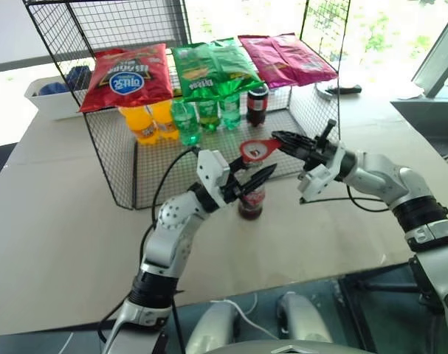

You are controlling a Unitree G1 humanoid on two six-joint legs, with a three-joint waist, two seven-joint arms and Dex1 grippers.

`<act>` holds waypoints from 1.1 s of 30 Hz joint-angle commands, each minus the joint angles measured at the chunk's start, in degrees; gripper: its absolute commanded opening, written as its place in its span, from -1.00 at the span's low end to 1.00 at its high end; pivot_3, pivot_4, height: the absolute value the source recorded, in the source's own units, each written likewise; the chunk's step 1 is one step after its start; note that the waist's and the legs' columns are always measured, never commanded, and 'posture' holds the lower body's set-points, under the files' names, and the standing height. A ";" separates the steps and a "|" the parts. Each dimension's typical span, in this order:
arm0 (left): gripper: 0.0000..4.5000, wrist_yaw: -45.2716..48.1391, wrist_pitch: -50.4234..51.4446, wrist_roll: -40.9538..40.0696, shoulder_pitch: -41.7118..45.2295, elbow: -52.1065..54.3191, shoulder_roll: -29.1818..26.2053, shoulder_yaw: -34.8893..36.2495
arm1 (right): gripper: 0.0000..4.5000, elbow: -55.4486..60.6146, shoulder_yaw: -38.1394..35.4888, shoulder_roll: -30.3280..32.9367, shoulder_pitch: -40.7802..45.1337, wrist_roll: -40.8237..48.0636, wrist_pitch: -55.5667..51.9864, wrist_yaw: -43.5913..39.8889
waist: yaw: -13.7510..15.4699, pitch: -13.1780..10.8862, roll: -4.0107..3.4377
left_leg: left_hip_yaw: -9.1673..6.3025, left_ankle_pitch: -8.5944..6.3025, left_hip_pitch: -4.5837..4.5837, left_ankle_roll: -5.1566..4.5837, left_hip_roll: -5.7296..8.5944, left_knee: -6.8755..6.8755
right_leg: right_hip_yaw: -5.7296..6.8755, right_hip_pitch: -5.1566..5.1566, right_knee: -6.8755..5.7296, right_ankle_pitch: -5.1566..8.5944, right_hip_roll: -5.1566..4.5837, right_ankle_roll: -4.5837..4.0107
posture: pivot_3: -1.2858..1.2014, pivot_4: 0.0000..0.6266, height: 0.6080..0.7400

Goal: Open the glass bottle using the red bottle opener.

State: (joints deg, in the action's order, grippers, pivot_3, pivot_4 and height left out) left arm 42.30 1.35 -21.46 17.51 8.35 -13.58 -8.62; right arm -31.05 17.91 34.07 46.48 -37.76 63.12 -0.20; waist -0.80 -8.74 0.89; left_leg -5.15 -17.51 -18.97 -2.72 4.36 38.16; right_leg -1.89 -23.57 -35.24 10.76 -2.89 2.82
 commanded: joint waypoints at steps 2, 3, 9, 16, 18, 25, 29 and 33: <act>-0.31 -0.11 1.53 1.37 -1.19 -1.75 -0.60 -0.56 | -1.00 6.19 -1.86 -1.00 0.68 4.82 -1.03 -1.58 | 0.00 -0.02 -0.02 | 0.00 -0.01 -0.03 -0.01 0.00 -0.05 | 0.01 -0.02 0.09 -0.07 0.00 -0.10 | 0.03 -0.52 0.91; -0.31 -0.12 1.56 1.34 -1.23 -1.72 -0.62 -0.56 | -1.00 6.94 -1.85 -1.17 0.52 5.13 -1.15 -1.89 | -0.01 -0.03 -0.03 | -0.01 0.00 -0.04 0.00 -0.01 -0.09 | 0.04 -0.02 0.20 -0.08 0.01 -0.10 | 0.03 -0.52 0.91; -0.31 -0.40 1.59 0.96 -1.61 -1.08 -0.96 -0.10 | -1.00 8.24 -2.69 -1.93 -0.82 7.89 -3.31 -2.94 | 0.15 -0.03 -0.03 | -0.09 0.08 -0.22 0.15 -0.01 -0.18 | 0.15 -0.10 0.43 -0.23 0.00 0.09 | 0.03 -0.52 0.91; -0.31 -0.79 1.54 0.68 -1.33 1.10 -1.58 0.35 | -1.00 6.93 -4.04 -3.44 -2.09 15.46 -8.52 -5.90 | 0.13 -0.03 -0.03 | -0.20 0.09 -0.73 0.17 -0.01 -0.17 | 0.27 -0.57 0.47 -0.26 -0.16 0.07 | 0.03 -0.52 0.91; -0.31 -0.91 1.97 0.42 -1.17 2.08 -1.69 0.32 | -1.00 6.62 -4.23 -3.59 -1.97 16.83 -9.49 -6.81 | 0.12 -0.04 -0.06 | -0.21 0.09 -0.77 0.17 -0.01 -0.17 | 0.28 -0.60 0.47 -0.26 -0.17 0.06 | 0.03 -0.52 0.91; -0.31 -0.66 3.63 0.32 -2.89 5.50 -3.39 0.17 | -1.00 9.98 -6.06 -8.68 -6.38 35.81 -24.72 -17.75 | 0.07 -0.06 -0.08 | -0.24 0.09 -0.82 0.17 -0.03 -0.19 | 0.28 -0.65 0.49 -0.26 -0.17 0.06 | 0.03 -0.52 0.91; -0.31 -1.09 4.17 -0.02 -4.27 6.95 -4.02 0.67 | -1.00 16.50 -6.64 -10.44 -11.76 38.63 -30.63 -20.30 | 0.21 -0.12 -0.18 | -0.40 0.08 -0.92 0.17 -0.02 -0.20 | 0.27 -0.67 0.51 -0.27 -0.24 0.05 | 0.03 -0.52 0.91; -0.31 -1.49 4.31 -0.17 -4.95 7.74 -3.95 0.99 | -1.00 20.64 -7.66 -11.50 -15.14 38.59 -34.61 -21.26 | 0.11 -0.21 -0.33 | -0.41 0.08 -0.92 0.17 0.00 -0.20 | 0.40 -0.68 0.51 -0.27 -0.24 0.06 | 0.03 -0.52 0.91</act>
State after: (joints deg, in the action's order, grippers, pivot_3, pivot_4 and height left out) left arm 41.62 4.60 -22.31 13.86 16.55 -16.79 -8.34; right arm -14.66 12.42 22.82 31.76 -0.44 29.97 -21.16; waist -0.70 -8.95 0.56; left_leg -5.55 -17.43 -19.89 -2.54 4.36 37.96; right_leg -1.48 -24.26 -34.73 10.48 -3.13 2.88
